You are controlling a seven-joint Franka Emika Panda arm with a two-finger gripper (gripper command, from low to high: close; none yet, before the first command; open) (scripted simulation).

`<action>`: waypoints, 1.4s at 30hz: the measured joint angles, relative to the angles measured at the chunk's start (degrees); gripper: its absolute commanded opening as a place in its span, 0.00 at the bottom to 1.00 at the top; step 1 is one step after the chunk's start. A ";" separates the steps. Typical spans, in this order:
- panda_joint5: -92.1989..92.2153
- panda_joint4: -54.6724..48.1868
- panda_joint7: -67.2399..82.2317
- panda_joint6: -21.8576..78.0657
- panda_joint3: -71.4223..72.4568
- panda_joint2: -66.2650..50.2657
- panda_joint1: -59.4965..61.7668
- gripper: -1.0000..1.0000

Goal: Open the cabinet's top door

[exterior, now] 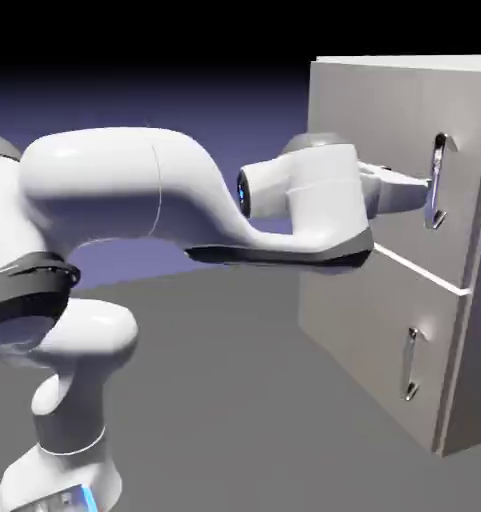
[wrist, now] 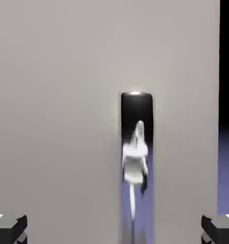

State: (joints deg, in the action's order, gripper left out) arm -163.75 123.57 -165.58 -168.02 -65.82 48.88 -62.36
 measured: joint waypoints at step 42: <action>33.92 30.18 -0.43 14.21 51.56 2.34 54.75 0.00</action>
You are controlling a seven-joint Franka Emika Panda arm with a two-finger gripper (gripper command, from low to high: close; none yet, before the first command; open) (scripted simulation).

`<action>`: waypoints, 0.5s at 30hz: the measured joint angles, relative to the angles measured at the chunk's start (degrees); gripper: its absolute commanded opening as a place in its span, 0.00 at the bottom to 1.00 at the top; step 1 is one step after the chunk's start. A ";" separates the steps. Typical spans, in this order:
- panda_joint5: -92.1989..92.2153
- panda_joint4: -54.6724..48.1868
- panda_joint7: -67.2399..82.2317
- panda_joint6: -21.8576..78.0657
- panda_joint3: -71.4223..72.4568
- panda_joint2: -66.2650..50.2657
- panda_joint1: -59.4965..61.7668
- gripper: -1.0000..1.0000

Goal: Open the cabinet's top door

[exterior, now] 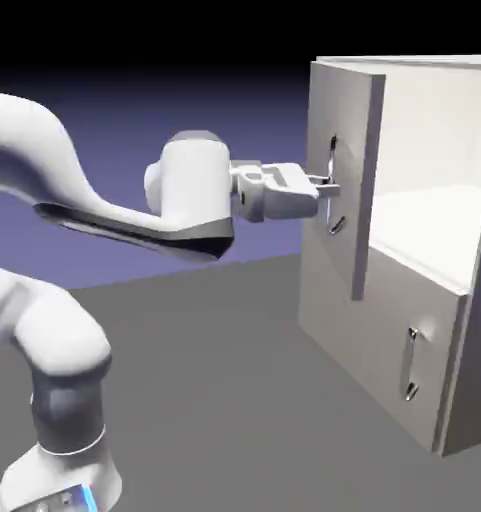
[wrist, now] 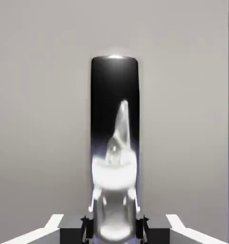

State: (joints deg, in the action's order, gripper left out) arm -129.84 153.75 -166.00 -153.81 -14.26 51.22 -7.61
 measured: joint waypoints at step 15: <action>21.41 6.09 0.65 -14.97 26.90 13.40 31.13 0.00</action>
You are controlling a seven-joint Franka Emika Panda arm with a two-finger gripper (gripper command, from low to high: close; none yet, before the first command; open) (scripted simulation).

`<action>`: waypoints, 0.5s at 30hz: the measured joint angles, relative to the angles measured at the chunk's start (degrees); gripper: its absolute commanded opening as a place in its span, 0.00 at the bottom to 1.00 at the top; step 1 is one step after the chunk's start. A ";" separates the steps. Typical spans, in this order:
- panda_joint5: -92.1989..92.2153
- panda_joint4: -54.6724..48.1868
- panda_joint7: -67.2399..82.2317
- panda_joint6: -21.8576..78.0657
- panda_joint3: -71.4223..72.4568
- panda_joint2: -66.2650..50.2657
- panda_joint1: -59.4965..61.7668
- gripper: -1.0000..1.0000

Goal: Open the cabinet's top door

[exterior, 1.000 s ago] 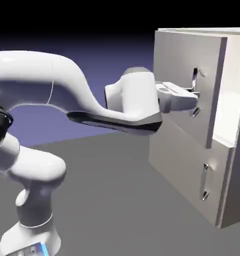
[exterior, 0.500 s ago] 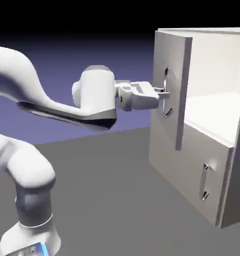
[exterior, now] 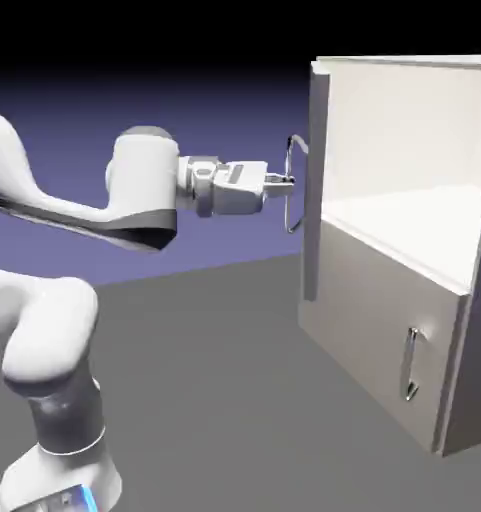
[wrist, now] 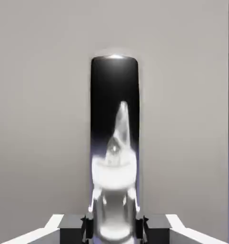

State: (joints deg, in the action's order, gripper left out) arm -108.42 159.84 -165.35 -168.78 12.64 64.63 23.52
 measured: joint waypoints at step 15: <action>37.21 9.50 29.21 17.53 7.66 14.82 -12.09 0.00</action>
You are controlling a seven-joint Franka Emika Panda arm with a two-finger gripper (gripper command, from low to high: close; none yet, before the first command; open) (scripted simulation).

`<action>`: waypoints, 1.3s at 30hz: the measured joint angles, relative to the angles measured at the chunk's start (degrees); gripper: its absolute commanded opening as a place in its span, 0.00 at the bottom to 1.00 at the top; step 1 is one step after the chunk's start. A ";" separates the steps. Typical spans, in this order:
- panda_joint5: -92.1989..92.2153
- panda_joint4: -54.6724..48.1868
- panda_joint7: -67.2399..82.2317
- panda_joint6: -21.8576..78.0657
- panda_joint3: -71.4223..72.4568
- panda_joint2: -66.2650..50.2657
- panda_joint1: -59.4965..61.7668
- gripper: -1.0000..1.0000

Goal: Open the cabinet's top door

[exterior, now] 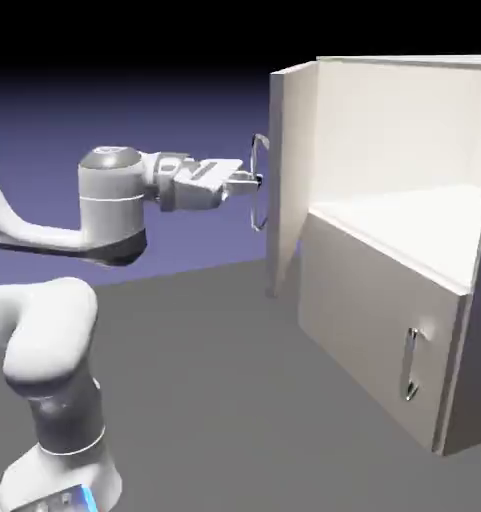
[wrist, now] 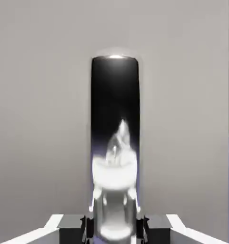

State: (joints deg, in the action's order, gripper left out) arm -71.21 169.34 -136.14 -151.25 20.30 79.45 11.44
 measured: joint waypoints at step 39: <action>48.39 -57.57 12.46 83.73 52.74 -2.25 18.15 0.00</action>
State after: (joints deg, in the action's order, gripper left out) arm -22.82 111.76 -123.68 -67.53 73.04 77.19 29.59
